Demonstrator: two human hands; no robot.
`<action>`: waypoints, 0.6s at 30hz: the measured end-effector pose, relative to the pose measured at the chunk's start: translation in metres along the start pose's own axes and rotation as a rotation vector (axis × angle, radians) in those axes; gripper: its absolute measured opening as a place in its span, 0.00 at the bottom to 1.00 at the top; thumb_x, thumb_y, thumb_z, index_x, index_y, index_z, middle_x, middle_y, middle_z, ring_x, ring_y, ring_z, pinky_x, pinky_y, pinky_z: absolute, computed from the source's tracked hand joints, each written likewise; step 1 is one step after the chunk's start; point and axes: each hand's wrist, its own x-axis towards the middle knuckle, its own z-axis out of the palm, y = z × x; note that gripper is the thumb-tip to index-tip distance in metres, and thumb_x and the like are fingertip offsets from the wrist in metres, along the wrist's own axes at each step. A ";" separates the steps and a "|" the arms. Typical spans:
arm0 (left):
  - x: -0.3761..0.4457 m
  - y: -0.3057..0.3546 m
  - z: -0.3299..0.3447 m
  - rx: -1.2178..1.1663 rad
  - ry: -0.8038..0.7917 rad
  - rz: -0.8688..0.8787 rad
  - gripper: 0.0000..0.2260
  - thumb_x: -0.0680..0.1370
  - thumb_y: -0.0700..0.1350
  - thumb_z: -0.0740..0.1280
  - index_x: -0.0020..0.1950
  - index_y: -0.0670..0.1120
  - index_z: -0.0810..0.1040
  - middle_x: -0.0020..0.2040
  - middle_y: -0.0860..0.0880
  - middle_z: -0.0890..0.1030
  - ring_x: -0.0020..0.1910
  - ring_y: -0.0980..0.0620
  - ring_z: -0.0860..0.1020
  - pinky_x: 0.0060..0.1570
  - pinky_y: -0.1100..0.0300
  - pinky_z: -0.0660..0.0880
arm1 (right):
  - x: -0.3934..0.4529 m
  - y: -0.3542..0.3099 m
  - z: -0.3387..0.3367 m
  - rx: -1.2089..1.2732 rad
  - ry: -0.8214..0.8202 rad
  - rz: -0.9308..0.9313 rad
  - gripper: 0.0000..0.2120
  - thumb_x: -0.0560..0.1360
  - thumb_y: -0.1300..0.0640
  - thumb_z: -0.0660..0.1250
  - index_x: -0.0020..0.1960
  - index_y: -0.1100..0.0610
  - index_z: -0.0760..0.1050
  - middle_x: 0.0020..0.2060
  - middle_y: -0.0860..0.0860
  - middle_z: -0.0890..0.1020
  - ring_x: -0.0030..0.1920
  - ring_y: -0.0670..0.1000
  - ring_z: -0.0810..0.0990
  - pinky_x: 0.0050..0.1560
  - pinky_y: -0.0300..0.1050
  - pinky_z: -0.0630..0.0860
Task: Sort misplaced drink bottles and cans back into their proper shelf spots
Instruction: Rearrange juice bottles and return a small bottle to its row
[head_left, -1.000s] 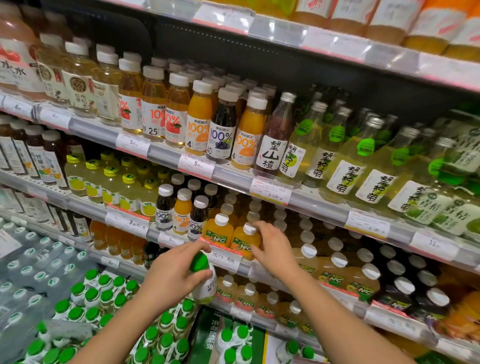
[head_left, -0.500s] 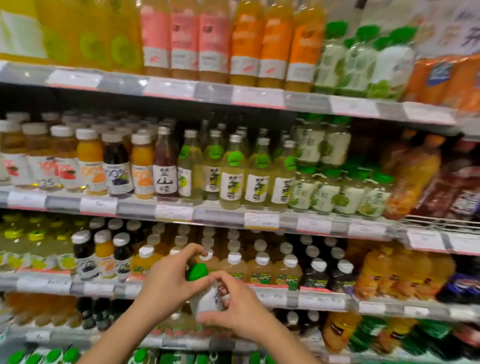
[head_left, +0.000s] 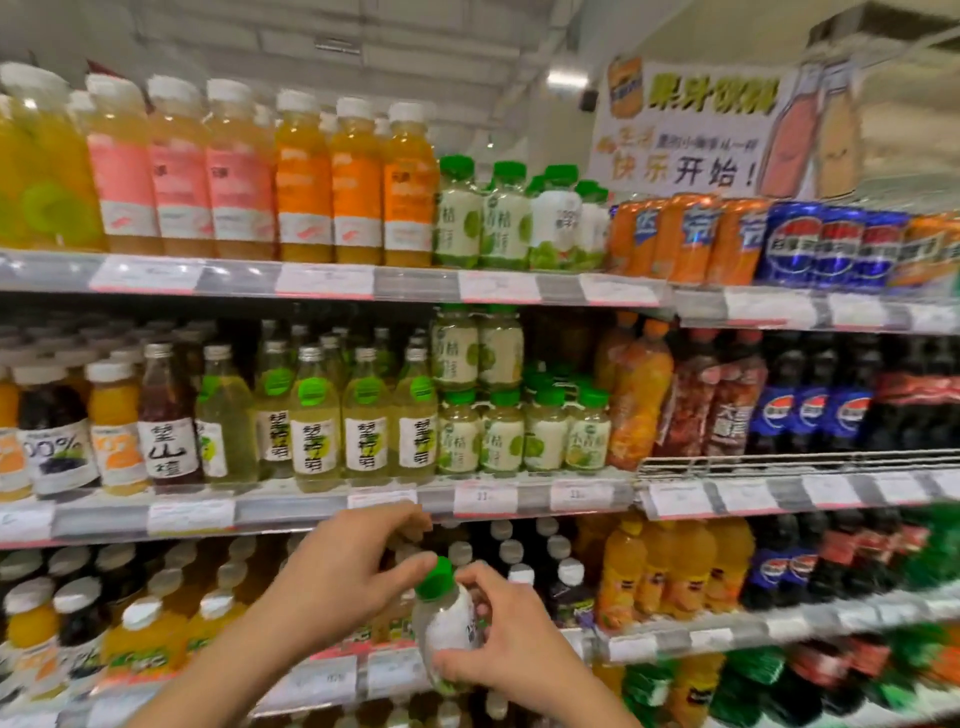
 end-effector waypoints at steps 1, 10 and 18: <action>0.008 0.006 -0.006 0.015 0.030 0.028 0.19 0.75 0.68 0.62 0.61 0.61 0.76 0.54 0.66 0.80 0.53 0.67 0.77 0.52 0.66 0.74 | -0.001 0.003 -0.010 0.001 0.028 -0.001 0.25 0.66 0.43 0.80 0.60 0.44 0.76 0.44 0.40 0.83 0.42 0.39 0.81 0.44 0.37 0.75; 0.076 0.060 -0.057 0.205 0.303 0.258 0.18 0.78 0.61 0.60 0.63 0.55 0.76 0.64 0.58 0.77 0.66 0.55 0.71 0.63 0.55 0.72 | -0.006 -0.003 -0.093 -0.074 0.212 -0.035 0.26 0.65 0.42 0.79 0.60 0.42 0.75 0.49 0.42 0.84 0.47 0.43 0.83 0.47 0.39 0.78; 0.123 0.094 -0.083 0.358 0.464 0.240 0.21 0.77 0.51 0.68 0.69 0.50 0.73 0.73 0.49 0.72 0.72 0.44 0.67 0.69 0.44 0.67 | 0.002 -0.035 -0.168 -0.190 0.428 -0.165 0.26 0.66 0.43 0.80 0.61 0.45 0.76 0.49 0.42 0.83 0.45 0.41 0.81 0.44 0.35 0.77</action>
